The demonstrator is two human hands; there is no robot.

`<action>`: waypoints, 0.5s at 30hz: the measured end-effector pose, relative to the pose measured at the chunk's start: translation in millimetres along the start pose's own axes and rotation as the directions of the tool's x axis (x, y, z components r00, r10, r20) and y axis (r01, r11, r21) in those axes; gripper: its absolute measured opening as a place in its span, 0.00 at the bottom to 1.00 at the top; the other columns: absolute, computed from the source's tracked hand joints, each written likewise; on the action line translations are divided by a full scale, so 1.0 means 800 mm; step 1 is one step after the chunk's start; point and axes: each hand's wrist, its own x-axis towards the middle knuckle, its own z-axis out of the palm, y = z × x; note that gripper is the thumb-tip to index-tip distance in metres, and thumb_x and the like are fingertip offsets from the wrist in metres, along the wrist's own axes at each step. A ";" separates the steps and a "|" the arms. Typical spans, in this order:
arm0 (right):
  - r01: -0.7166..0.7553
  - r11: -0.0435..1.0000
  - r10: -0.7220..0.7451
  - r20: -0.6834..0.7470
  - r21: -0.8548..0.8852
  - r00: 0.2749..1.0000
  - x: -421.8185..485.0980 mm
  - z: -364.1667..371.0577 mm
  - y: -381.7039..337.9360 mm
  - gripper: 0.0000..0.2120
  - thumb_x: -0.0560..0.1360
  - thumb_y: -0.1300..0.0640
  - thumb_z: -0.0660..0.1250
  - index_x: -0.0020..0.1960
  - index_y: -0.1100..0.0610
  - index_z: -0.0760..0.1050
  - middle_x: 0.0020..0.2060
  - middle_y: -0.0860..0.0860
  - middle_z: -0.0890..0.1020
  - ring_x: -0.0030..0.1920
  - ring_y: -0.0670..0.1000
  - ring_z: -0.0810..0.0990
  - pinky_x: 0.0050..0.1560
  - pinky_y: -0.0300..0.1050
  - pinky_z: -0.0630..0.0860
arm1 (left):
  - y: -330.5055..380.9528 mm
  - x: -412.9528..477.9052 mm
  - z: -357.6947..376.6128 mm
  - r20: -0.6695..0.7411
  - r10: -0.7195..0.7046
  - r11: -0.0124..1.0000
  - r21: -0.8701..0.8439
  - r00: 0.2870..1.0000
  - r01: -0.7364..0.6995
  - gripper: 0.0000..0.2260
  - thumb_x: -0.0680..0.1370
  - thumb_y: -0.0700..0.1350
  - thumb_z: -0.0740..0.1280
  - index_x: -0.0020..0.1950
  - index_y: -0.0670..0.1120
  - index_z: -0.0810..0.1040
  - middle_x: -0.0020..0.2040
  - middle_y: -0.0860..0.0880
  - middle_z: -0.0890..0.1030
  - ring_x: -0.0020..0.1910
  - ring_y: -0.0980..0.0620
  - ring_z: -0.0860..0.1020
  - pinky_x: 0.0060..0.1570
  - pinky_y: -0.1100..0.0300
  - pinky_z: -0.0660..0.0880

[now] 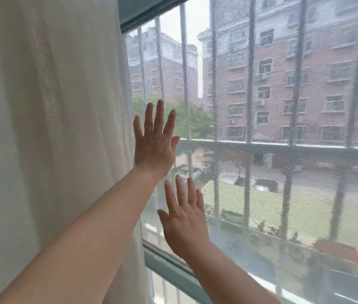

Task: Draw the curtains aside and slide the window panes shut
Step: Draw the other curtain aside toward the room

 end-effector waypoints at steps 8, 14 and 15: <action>-0.200 0.970 0.200 -0.012 -0.136 0.980 -0.042 -0.032 0.057 0.29 0.80 0.44 0.43 0.69 0.47 0.25 0.70 0.48 0.27 0.67 0.51 0.20 0.67 0.52 0.24 | 0.067 -0.009 0.024 0.075 0.077 0.979 -0.196 0.994 -0.061 0.26 0.81 0.55 0.46 0.76 0.51 0.41 0.76 0.45 0.36 0.74 0.45 0.35 0.70 0.41 0.37; -0.361 0.909 0.361 -0.035 -0.208 0.932 -0.077 -0.054 0.072 0.30 0.80 0.45 0.43 0.68 0.48 0.23 0.70 0.48 0.26 0.66 0.50 0.20 0.67 0.53 0.25 | 0.087 -0.026 0.023 0.092 0.156 0.937 -0.330 0.983 -0.118 0.27 0.80 0.55 0.46 0.76 0.51 0.38 0.75 0.47 0.33 0.74 0.48 0.34 0.68 0.42 0.34; -0.376 0.902 0.375 -0.048 -0.215 0.926 -0.082 -0.057 0.072 0.30 0.80 0.45 0.43 0.68 0.48 0.23 0.70 0.48 0.26 0.67 0.50 0.20 0.67 0.52 0.25 | 0.091 -0.030 0.023 0.099 0.172 0.930 -0.344 0.980 -0.128 0.27 0.80 0.55 0.45 0.76 0.51 0.37 0.75 0.47 0.32 0.73 0.48 0.33 0.68 0.42 0.34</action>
